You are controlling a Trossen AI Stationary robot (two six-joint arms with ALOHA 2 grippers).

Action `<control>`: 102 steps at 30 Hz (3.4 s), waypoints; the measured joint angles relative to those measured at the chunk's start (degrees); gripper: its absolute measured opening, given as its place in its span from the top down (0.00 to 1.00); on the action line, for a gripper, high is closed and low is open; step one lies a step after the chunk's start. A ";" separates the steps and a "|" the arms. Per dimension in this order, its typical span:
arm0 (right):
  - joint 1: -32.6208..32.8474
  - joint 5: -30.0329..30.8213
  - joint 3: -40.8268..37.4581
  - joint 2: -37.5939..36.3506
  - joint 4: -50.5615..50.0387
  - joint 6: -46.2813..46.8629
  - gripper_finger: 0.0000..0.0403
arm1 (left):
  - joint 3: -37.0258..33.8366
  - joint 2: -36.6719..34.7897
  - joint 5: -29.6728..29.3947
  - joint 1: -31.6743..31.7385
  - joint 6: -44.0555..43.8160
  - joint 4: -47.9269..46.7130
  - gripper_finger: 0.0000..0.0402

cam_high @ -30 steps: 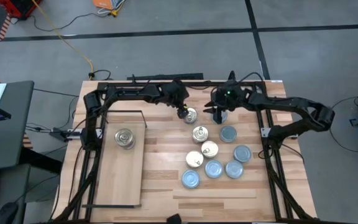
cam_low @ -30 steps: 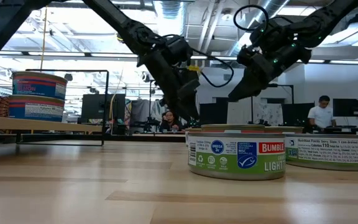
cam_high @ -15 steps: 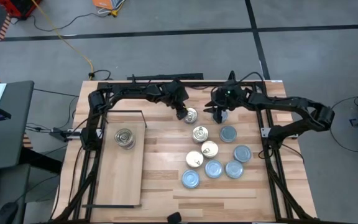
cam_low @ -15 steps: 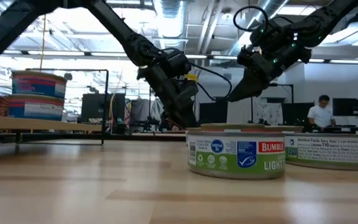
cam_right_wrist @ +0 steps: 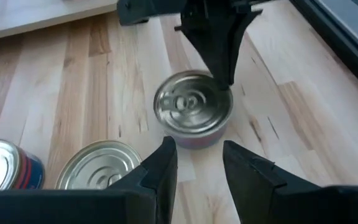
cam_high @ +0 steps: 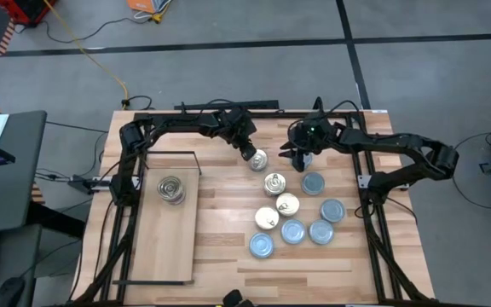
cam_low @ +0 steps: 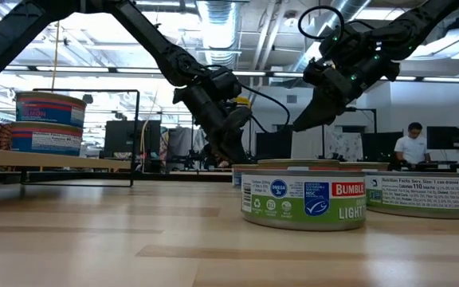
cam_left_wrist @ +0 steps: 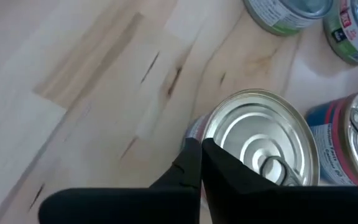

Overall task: Stack canned seafood by type on shelf
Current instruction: Stack the blue and pink tuna can on the blue and pink tuna can on the shelf

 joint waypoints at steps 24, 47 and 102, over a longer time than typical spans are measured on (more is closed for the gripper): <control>0.42 -0.02 0.00 0.17 -0.20 -0.11 0.61 | -0.27 -1.20 -9.26 2.19 -2.18 -6.62 1.00; 0.51 1.75 0.04 3.17 3.10 -0.09 0.56 | 0.57 -8.98 -41.56 -12.72 31.50 -11.76 0.47; 6.52 14.88 20.14 29.23 17.16 -2.12 0.38 | -28.37 -35.65 -40.55 -15.67 18.55 13.46 0.30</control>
